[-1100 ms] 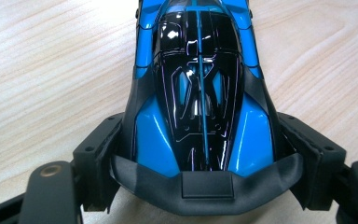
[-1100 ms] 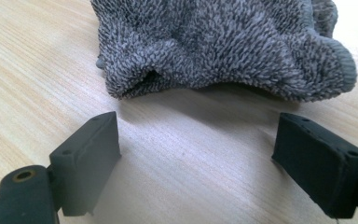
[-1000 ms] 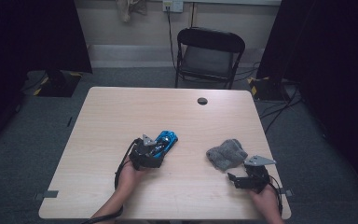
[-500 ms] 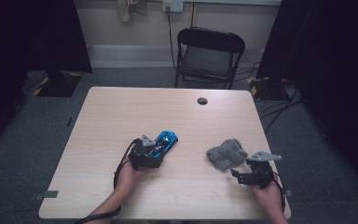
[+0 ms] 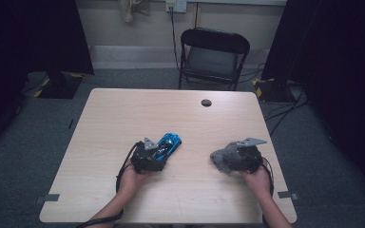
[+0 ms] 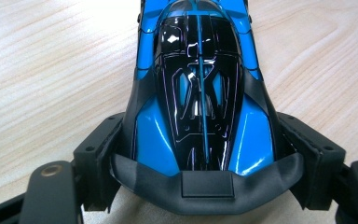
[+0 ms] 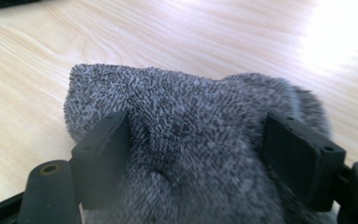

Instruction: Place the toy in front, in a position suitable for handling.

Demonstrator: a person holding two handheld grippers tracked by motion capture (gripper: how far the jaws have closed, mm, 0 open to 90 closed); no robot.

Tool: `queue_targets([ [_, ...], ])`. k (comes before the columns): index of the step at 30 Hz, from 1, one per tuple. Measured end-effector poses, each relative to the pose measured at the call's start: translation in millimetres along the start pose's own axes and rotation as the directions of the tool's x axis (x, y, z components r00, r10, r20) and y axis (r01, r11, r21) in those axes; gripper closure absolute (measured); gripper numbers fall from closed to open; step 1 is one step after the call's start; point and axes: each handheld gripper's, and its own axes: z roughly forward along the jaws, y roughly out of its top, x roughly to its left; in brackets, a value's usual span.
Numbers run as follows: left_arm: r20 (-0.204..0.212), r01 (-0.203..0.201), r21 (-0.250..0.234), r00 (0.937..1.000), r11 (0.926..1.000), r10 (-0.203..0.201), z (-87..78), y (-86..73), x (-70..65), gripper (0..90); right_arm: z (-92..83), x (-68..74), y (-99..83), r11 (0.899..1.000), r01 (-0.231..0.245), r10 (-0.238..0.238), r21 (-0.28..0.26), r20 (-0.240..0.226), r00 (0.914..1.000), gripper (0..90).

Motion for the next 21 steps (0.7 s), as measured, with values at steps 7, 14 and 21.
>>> queue_targets([
  [7,0.004,0.011,-0.014,0.9999,0.9998,-0.011,0.5,-1.5,-0.6,24.1,9.4,3.2,-8.8,1.000,-0.007,0.007,-0.011,0.032,0.9994,27.2],
  [14,-0.001,-0.006,-0.016,1.0000,0.9999,0.006,0.1,-2.2,0.3,24.1,8.2,6.5,-9.3,1.000,-0.011,0.010,0.010,0.039,0.9992,43.1],
  [21,0.007,0.010,-0.033,0.9999,0.9994,-0.010,0.8,-3.5,-0.6,24.1,7.4,7.0,-8.5,1.000,-0.023,0.023,0.020,0.034,0.9992,51.6],
])
